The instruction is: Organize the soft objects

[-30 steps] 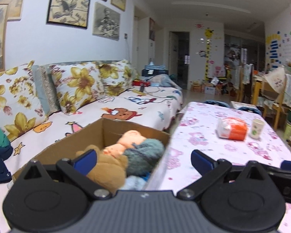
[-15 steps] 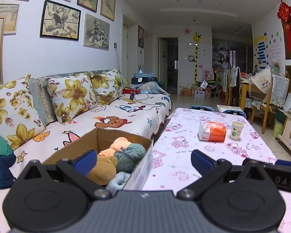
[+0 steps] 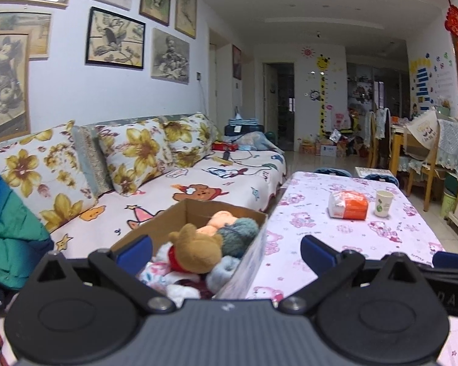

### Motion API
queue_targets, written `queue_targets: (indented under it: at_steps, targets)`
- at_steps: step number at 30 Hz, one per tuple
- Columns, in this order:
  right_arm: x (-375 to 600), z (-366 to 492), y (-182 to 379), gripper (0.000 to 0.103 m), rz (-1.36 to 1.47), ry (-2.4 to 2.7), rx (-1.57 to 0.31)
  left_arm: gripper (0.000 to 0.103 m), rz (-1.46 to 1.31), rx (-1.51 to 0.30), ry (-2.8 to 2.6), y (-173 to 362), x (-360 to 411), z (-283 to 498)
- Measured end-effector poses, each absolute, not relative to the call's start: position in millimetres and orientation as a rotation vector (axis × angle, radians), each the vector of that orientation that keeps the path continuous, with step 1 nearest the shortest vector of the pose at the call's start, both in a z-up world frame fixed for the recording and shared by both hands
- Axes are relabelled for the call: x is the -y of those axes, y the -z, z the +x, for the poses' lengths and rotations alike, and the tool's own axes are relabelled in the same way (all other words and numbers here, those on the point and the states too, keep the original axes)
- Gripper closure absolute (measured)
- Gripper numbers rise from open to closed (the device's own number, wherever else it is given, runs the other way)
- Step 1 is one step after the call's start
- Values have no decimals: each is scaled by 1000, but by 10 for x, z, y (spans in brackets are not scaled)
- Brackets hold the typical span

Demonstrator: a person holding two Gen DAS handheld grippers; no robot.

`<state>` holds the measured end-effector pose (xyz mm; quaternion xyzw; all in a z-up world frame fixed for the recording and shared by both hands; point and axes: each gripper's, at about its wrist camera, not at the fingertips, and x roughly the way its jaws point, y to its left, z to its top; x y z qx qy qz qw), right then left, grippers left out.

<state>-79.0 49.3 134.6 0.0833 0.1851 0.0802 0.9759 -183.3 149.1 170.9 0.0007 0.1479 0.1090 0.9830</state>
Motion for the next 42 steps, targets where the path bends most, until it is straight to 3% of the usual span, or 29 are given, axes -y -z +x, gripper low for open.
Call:
queue_targets:
  at_steps: [42]
  targets:
    - [-585, -830, -1327, 0, 71, -201, -389, 1, -39, -346, -266, -1434, -1706, -1882]
